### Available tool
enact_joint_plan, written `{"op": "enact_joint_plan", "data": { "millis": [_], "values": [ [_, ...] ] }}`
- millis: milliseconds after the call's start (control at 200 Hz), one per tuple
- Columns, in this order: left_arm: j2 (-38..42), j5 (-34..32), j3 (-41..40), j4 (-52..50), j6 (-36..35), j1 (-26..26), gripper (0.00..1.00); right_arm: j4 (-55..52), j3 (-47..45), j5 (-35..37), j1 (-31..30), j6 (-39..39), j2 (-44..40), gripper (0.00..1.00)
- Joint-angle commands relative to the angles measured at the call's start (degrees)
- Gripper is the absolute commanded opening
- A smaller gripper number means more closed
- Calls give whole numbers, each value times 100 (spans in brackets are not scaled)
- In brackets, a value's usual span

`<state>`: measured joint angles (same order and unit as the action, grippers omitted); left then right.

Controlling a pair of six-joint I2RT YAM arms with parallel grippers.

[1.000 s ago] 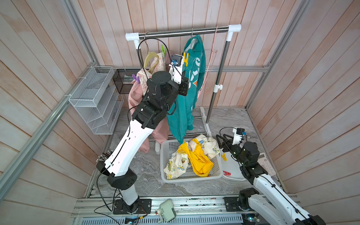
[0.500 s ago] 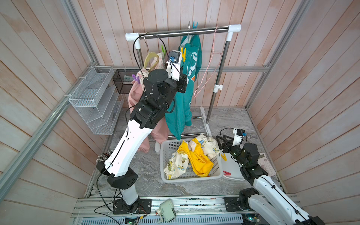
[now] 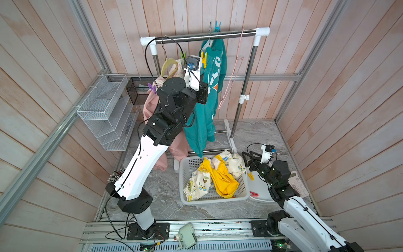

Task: Remove the clothespins securing jackets to the hanger
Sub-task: Pick up the hanger from the clothesline.

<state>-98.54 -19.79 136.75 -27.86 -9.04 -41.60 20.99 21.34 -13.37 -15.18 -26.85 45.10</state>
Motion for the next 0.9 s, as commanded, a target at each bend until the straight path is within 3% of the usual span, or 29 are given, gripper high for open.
{"op": "enact_joint_plan", "data": {
  "millis": [0,570,895],
  "values": [
    [400,29,-31,974,-142,-57,0,117,-84,-17,28,-75,-18,64],
    [1216,-386,-1204,1224,-261,-580,0,146,-49,-16,24,-51,-1,64],
    [1555,-460,-1715,1047,-105,-631,0,154,39,-29,24,-26,90,64]
  ]
}}
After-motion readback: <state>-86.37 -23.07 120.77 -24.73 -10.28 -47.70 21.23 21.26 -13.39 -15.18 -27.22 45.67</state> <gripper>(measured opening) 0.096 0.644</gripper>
